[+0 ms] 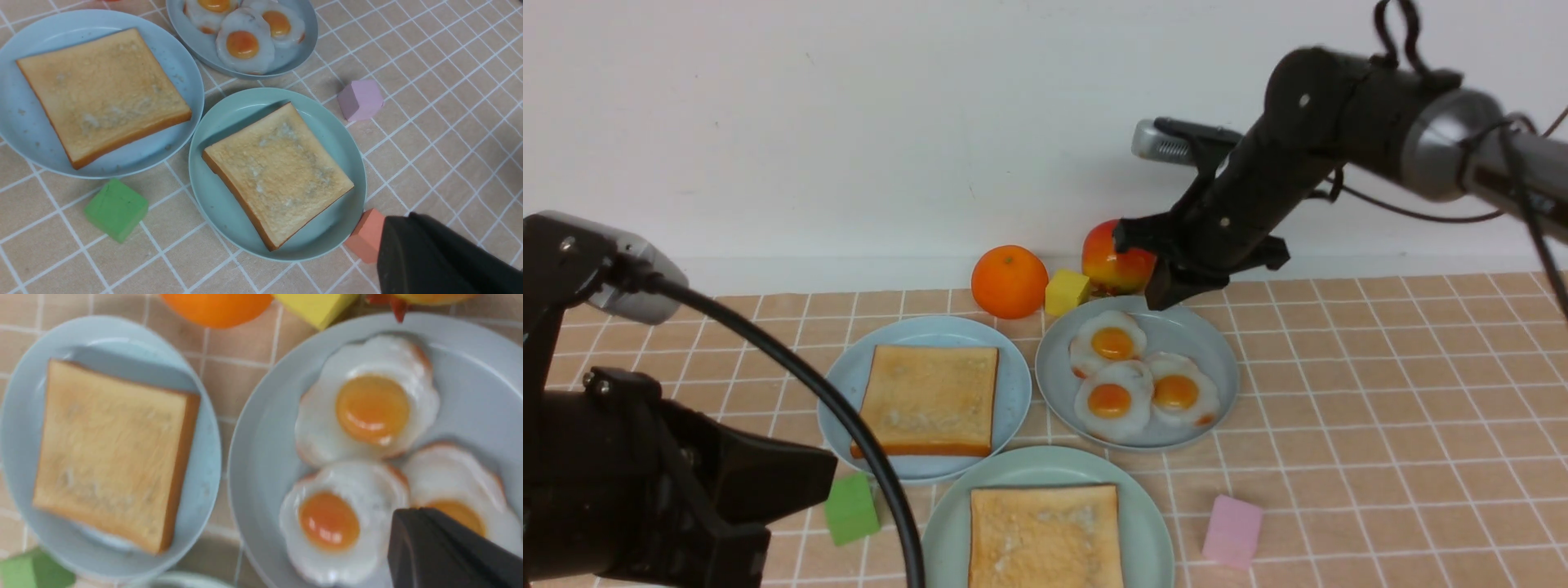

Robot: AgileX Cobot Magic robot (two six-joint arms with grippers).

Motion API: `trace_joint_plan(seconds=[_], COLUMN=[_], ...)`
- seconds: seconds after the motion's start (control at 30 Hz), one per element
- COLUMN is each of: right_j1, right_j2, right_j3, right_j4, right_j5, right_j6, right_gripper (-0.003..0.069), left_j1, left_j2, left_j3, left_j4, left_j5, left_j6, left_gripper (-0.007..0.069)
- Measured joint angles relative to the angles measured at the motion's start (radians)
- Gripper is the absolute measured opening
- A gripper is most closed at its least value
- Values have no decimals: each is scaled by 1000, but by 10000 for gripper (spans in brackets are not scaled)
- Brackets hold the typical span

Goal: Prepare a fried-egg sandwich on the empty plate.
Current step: Use the right arm to grab a fried egg

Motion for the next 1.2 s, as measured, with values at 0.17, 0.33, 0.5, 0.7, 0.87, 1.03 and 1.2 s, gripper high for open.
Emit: trace_joint_plan(seconds=[0.17, 0.33, 0.5, 0.7, 0.87, 1.03, 1.2], right_j1=[34, 77, 78, 78, 78, 76, 76], right_j2=[-2, 31, 84, 140, 175, 176, 175], right_j3=[0, 0, 0, 0, -2, -2, -3], right_j4=[-81, -175, -140, -123, -123, -128, -129], right_j5=[56, 50, 10, -41, -54, -48, -42], right_j6=[81, 187, 195, 178, 168, 164, 164], right_gripper=[10, 125, 295, 367, 303, 205, 192], left_j1=[0, 0, 0, 0, 0, 0, 0], left_j2=[0, 0, 0, 0, 0, 0, 0], left_j3=[0, 0, 0, 0, 0, 0, 0], left_j4=[0, 0, 0, 0, 0, -1, -1], left_j5=[0, 0, 0, 1, 1, 1, 2], left_j6=[0, 0, 0, 0, 0, 0, 0], left_gripper=[-2, 2, 4, 11, 15, 18, 20])
